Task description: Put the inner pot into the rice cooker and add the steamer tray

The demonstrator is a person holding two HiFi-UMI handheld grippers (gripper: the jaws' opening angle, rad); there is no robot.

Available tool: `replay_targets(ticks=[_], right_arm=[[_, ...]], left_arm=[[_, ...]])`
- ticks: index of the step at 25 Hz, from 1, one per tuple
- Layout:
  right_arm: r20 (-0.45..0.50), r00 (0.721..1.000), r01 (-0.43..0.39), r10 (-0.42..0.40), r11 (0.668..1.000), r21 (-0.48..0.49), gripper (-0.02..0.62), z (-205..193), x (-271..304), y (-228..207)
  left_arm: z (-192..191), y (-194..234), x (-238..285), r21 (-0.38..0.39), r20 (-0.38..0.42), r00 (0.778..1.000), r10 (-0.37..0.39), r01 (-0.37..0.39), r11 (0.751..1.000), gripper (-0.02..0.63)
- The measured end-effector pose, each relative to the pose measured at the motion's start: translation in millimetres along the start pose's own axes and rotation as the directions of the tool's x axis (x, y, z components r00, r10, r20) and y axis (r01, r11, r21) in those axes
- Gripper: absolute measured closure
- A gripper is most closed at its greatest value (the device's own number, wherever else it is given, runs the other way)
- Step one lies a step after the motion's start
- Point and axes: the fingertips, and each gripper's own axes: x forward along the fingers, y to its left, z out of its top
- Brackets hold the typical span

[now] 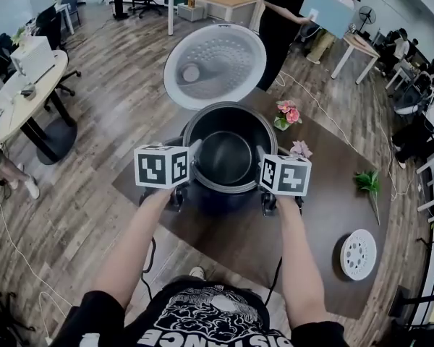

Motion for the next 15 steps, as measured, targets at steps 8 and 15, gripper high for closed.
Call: replay_targets(ticks=[8, 15], right_arm=[[-0.002, 1.0, 0.012, -0.012, 0.999, -0.034, 0.472, -1.7, 2.5, -0.6], [0.0, 1.0, 0.023, -0.023, 0.999, -0.047, 0.465, -0.7, 5.3, -0.5]], left_arm=[[-8.2, 1.8, 4.3, 0.067, -0.017, 0.999, 0.036, -0.035, 0.997, 0.463], [-8.9, 3.8, 7.4, 0.103, -0.023, 0.998, 0.052, -0.049, 0.993, 0.463]])
